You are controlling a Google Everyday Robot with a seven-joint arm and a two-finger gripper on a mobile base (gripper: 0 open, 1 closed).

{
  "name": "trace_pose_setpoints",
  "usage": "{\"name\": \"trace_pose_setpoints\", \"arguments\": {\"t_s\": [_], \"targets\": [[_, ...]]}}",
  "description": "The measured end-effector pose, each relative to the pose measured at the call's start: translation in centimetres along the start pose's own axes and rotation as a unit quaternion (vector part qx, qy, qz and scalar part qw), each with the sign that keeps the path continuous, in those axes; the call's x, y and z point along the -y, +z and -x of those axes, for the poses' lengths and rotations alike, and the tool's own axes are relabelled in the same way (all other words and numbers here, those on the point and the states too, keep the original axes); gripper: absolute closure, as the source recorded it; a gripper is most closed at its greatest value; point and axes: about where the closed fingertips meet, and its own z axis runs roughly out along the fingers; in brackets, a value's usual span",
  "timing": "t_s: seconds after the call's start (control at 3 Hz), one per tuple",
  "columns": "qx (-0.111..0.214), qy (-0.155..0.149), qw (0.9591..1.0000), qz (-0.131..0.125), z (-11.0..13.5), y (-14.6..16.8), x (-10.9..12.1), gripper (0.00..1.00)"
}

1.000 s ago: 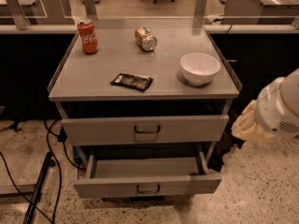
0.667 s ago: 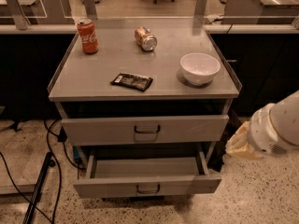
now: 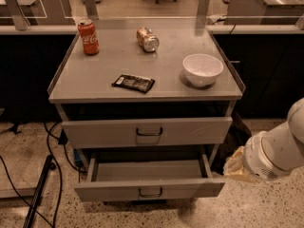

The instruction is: Close middle drawer

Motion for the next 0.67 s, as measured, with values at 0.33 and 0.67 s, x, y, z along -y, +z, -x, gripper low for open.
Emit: {"name": "trace_pose_setpoints", "arguments": {"t_s": [0.33, 0.67], "targets": [[-0.004, 0.003, 1.0000, 0.004, -1.1, 1.4, -0.2, 1.00], [0.005, 0.011, 0.9999, 0.007, -4.1, 5.3, -1.3, 1.00]]}}
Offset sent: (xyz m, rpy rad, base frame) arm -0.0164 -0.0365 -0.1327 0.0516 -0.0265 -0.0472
